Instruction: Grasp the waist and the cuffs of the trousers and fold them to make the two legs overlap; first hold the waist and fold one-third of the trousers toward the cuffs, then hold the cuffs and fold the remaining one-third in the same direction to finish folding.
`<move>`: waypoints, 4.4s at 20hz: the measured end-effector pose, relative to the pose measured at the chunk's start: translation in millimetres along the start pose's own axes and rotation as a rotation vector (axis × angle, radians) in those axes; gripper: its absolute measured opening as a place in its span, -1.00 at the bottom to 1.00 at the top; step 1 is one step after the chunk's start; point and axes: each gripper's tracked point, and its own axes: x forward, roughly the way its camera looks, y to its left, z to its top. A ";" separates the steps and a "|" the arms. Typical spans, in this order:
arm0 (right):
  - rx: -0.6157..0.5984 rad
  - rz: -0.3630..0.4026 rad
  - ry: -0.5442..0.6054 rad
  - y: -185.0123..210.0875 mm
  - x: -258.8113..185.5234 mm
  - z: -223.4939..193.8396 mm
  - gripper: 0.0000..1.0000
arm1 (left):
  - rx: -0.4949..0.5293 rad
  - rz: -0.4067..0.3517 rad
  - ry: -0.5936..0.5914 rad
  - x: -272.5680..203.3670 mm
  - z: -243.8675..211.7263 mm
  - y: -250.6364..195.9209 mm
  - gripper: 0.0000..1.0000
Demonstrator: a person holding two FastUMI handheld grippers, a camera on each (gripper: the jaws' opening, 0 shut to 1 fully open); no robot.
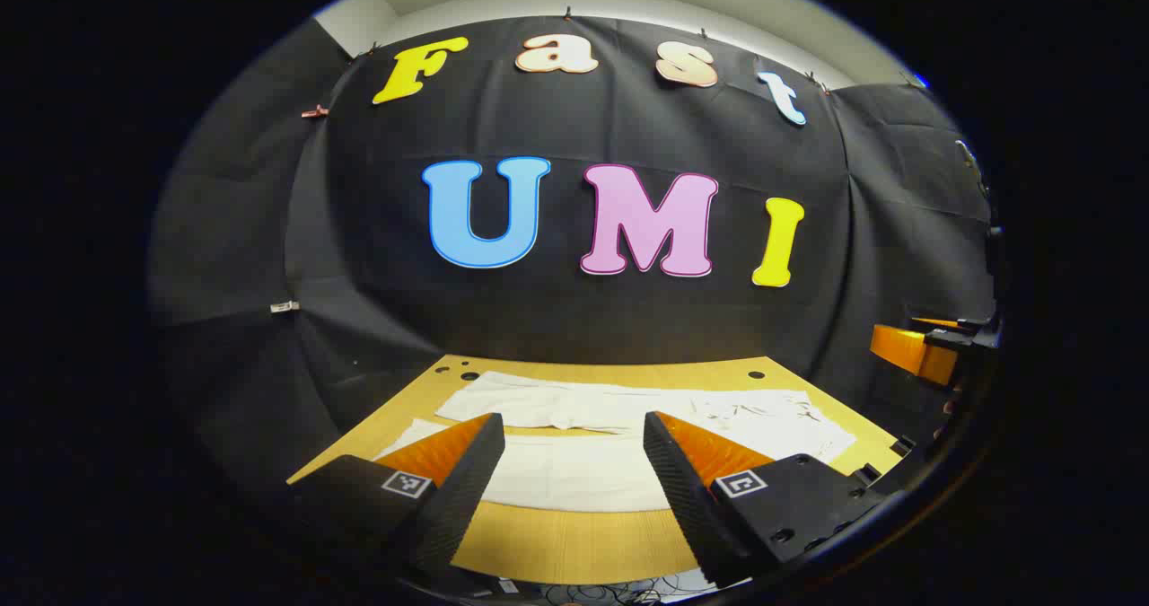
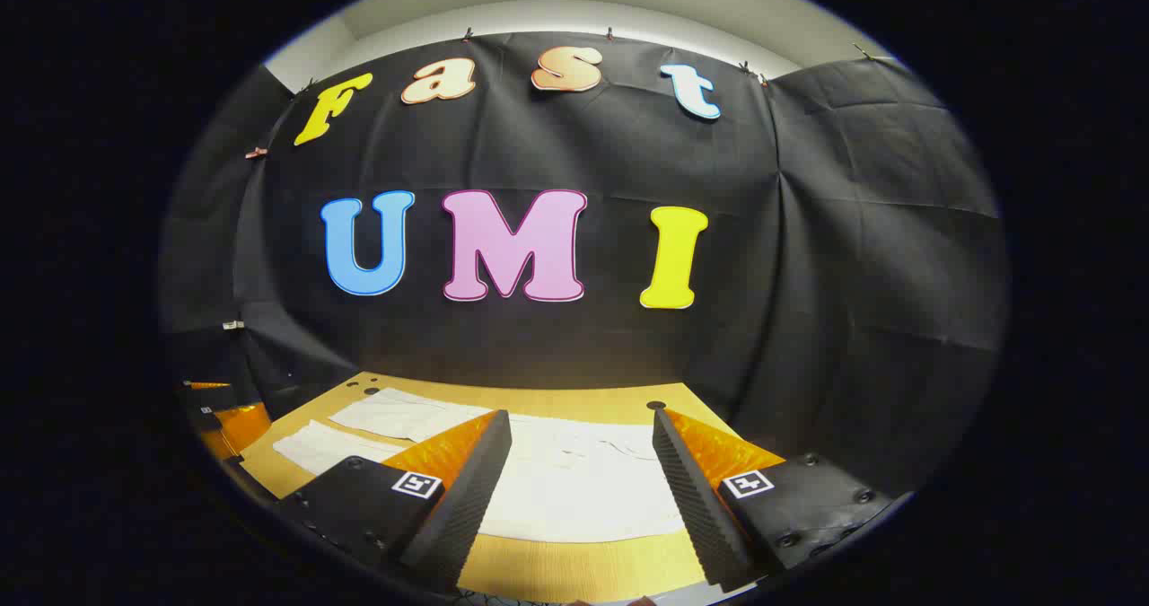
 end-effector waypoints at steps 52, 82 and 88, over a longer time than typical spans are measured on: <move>-0.785 0.308 0.342 -196.0 156.4 -165.4 0.96 | 0.011 0.193 0.114 127.8 -44.2 18.8 0.98; -1.460 0.566 0.486 -216.5 173.3 -298.9 0.77 | 0.015 0.320 0.225 115.6 -84.2 56.0 0.96; -1.440 0.606 0.583 -216.8 174.5 -316.0 0.05 | 0.010 0.363 0.242 107.7 -91.2 78.3 0.96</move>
